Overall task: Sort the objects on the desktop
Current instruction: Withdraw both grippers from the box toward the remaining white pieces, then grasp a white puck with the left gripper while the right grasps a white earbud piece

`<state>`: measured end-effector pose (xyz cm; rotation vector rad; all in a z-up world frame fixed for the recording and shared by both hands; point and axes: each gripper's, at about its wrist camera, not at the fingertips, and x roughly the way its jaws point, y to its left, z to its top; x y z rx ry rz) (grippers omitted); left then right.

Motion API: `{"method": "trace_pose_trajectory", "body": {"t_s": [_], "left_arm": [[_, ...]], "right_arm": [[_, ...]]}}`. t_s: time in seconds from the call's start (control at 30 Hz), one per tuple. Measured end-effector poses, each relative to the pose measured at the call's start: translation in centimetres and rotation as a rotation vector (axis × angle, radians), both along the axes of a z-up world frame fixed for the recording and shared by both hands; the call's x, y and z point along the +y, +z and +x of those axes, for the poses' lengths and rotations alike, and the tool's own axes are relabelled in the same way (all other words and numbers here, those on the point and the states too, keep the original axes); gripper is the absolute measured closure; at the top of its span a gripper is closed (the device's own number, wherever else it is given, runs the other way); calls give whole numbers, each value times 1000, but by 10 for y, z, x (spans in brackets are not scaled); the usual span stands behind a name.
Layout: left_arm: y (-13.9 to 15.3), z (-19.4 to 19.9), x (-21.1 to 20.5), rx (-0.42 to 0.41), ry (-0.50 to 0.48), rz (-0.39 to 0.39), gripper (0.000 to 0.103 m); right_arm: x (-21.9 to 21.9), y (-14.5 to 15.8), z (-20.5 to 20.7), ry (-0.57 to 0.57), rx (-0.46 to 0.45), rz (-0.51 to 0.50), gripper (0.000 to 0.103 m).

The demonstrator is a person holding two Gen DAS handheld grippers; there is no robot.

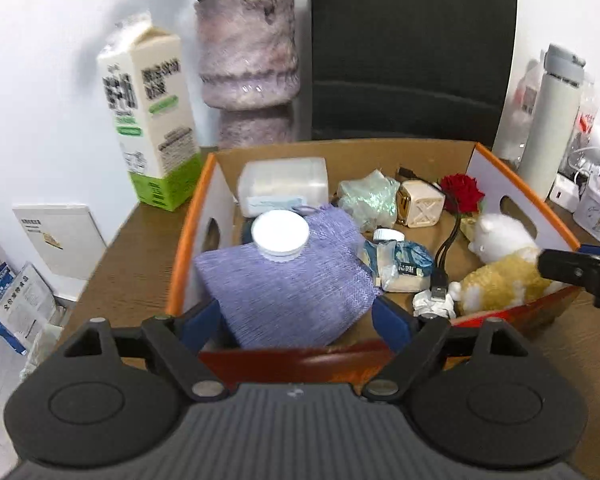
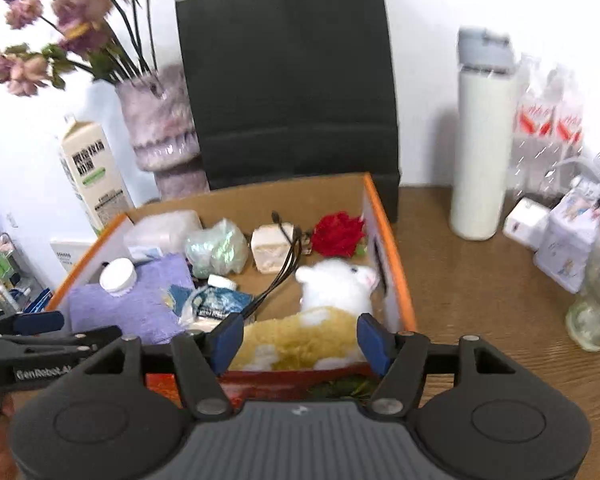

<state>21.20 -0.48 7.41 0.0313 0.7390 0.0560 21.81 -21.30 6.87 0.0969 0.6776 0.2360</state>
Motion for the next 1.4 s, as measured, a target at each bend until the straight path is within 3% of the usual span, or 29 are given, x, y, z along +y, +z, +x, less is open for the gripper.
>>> {"method": "trace_pose_trajectory", "body": {"t_s": [0.1,0.2,0.37,0.47,0.6,0.7,0.8,0.87,0.97,1.07,1.13,1.23,1.4], "left_arm": [[12,-28,-3,-52,16,28,17],[11,-62,-9,-94,-5,6,13],[-23,-127,-17,-81,-70,-48,4],[-37,-163,-30,-138,-117,-11,3],[-37,-164,-48,-195,-221,4,3],[-40,-131,-63,-140,-289,-15,4],[-47,-97,-76,-136,-290,7,11],[-52,-76,-83,-111,-296,-20,17],[-62,-53,-94,-81,-286,10,27],[-75,-39,-97,-33,-296,-16,38],[-74,-39,-95,-38,-294,-14,58],[-72,-51,-85,-25,-278,28,73],[-73,-81,-51,-44,-265,-4,80]], "right_arm": [[-8,9,-25,8,-31,10,37],[-14,10,-54,31,-64,18,30],[-25,-17,-96,41,-13,21,28],[-32,-37,-122,46,-2,22,28],[-25,-57,-131,79,-23,-60,30],[-23,-59,-119,113,-28,-74,31],[-32,-61,-99,77,-28,-67,32],[-45,-64,-89,38,-3,-3,36],[-57,-71,-86,32,12,73,36],[-49,-73,-88,61,-2,2,39],[-42,-75,-88,87,-20,-43,45],[-30,-74,-82,114,-21,-103,48],[-1,-73,-68,152,-21,-155,48]]}}
